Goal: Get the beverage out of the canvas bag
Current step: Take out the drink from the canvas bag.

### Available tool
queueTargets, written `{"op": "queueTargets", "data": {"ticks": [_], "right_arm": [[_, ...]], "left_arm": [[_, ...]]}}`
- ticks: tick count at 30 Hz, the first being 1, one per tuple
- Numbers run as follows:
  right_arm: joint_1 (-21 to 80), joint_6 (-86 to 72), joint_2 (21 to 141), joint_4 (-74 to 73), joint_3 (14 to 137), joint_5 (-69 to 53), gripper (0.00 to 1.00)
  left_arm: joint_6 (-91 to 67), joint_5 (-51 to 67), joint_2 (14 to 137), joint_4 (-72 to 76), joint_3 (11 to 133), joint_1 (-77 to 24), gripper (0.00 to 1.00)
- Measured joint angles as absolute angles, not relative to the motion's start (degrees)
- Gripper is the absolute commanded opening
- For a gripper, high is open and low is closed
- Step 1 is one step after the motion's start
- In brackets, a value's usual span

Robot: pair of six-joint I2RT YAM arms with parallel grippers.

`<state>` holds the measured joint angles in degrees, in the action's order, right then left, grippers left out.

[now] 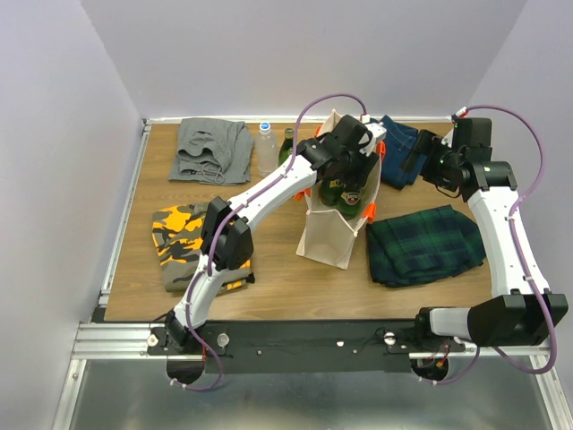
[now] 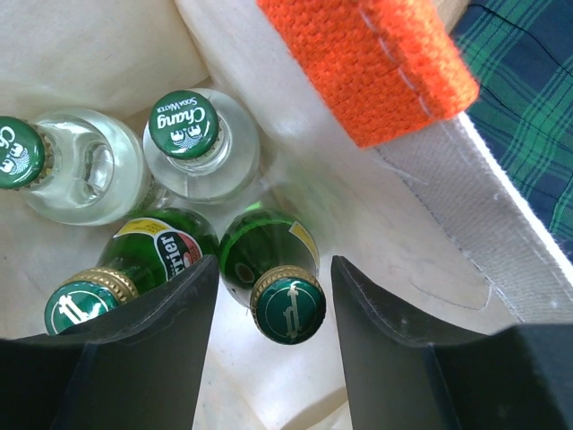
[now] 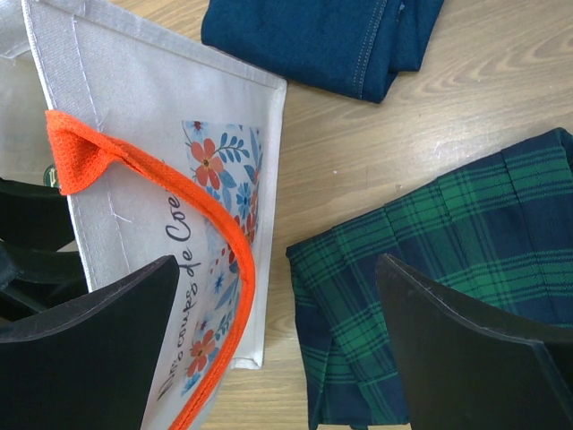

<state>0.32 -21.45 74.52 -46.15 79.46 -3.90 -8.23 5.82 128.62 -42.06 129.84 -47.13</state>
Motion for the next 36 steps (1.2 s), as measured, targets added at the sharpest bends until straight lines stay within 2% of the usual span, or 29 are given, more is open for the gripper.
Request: {"op": "queueTargets", "data": {"ticks": [12,14,27,36], "right_arm": [[0.3,-21.4,74.5,-46.2,79.5,-3.9,1.0],[0.3,-21.4,74.5,-46.2,79.5,-3.9,1.0],[0.3,-21.4,74.5,-46.2,79.5,-3.9,1.0],[0.3,-21.4,74.5,-46.2,79.5,-3.9,1.0]], "left_arm": [[-8.2,5.8,129.2,-42.1,129.8,-47.0,0.63],[-8.2,5.8,129.2,-42.0,129.8,-47.0,0.58],[-8.4,5.8,129.3,-41.8,129.8,-47.1,0.47],[-8.3,5.8,129.3,-41.5,129.8,-47.1,0.32]]}}
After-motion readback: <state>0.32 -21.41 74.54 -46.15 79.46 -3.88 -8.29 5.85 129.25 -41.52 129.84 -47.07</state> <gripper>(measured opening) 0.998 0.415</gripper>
